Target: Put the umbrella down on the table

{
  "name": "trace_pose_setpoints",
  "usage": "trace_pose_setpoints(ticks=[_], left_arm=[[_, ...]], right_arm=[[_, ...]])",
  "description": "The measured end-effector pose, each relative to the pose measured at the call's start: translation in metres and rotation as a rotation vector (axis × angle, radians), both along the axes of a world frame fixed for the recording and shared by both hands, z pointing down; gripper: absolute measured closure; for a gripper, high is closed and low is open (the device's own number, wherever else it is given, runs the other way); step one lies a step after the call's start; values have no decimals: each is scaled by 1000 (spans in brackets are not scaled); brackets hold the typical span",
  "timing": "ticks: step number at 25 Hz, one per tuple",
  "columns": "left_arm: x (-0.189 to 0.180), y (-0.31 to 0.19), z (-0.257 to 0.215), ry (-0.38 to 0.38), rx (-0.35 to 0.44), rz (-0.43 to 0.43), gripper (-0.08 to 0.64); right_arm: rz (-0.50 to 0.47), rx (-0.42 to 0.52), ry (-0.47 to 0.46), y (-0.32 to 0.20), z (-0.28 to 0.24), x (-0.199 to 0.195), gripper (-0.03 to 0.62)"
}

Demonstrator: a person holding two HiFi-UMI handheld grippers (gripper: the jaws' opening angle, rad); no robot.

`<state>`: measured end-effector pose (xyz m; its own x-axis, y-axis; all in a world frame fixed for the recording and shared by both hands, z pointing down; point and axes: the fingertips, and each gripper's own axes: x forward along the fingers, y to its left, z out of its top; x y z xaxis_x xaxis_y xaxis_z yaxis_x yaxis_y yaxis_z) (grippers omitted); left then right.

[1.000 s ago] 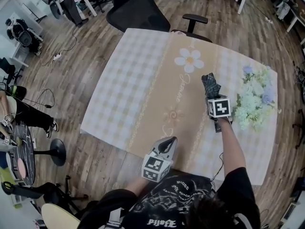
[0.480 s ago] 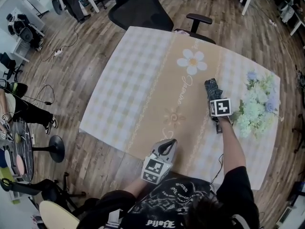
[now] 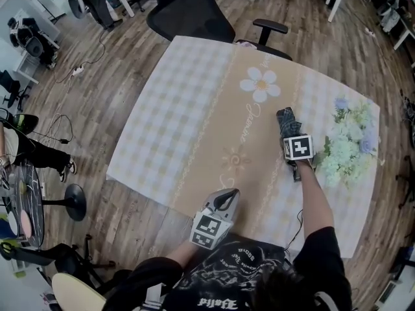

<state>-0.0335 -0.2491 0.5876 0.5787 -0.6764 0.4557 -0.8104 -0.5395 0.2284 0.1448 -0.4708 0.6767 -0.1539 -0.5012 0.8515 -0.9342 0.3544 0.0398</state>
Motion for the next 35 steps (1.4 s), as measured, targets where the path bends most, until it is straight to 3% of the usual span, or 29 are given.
trace_pose_setpoints(ticks=[5, 15, 23, 31, 35], left_arm=[[-4, 2, -5, 12, 3, -19, 540], [-7, 11, -16, 45, 41, -21, 540], [-6, 25, -26, 56, 84, -23, 540], [-3, 43, -36, 67, 118, -5, 540], [-2, 49, -38, 69, 128, 9, 540]], right_arm=[[-12, 145, -13, -6, -30, -7, 194], [-109, 350, -113, 33, -105, -49, 198], [-198, 444, -226, 110, -144, -77, 204], [-109, 537, -319, 183, -164, -68, 219], [-40, 542, -375, 216, -158, -56, 227]])
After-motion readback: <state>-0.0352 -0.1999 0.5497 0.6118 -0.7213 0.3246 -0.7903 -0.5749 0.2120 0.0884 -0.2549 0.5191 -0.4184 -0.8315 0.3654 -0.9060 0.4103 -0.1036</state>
